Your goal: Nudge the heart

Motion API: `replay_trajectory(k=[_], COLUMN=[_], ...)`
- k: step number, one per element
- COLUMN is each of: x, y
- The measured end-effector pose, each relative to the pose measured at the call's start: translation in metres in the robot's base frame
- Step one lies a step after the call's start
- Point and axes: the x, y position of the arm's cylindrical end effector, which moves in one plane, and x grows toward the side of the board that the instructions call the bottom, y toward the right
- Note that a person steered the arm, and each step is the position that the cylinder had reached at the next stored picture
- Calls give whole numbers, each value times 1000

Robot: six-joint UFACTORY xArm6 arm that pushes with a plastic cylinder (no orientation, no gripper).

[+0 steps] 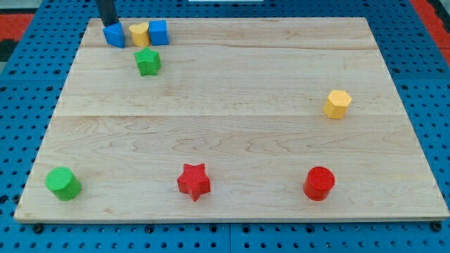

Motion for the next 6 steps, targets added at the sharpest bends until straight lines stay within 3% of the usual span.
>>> replay_trajectory(k=[1,2,4,6], x=[71,99,66,65], y=[-44,-2,68,70])
